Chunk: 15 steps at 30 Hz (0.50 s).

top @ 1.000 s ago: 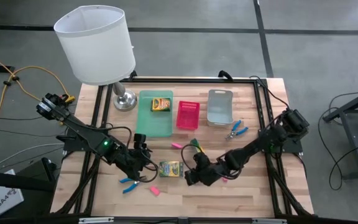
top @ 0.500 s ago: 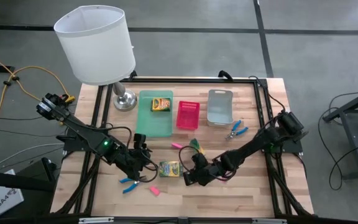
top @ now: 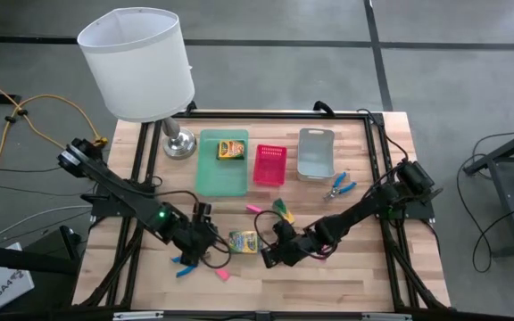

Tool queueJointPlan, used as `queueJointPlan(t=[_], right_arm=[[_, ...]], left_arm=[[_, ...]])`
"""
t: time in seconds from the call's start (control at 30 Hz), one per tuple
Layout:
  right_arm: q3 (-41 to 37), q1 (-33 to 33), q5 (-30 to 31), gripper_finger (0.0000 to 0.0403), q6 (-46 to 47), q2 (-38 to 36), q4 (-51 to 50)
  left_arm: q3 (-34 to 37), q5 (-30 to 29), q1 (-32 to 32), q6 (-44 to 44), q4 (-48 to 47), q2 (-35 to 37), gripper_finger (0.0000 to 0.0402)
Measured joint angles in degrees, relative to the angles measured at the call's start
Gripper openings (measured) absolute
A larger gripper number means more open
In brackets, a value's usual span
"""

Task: Pick & Place School Supplies
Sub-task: Put the yellow crayon box into the green bin

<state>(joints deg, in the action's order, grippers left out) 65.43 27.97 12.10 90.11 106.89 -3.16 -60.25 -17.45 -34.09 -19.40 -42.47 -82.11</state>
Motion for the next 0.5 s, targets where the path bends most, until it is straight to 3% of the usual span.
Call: queueJointPlan(t=[0.5], right_arm=[[0.0,0.0,-0.5,0.0002,-7.7,0.0,3.7]], left_arm=[[0.0,3.0,-0.1,-4.9,4.8,-3.3,0.0205]])
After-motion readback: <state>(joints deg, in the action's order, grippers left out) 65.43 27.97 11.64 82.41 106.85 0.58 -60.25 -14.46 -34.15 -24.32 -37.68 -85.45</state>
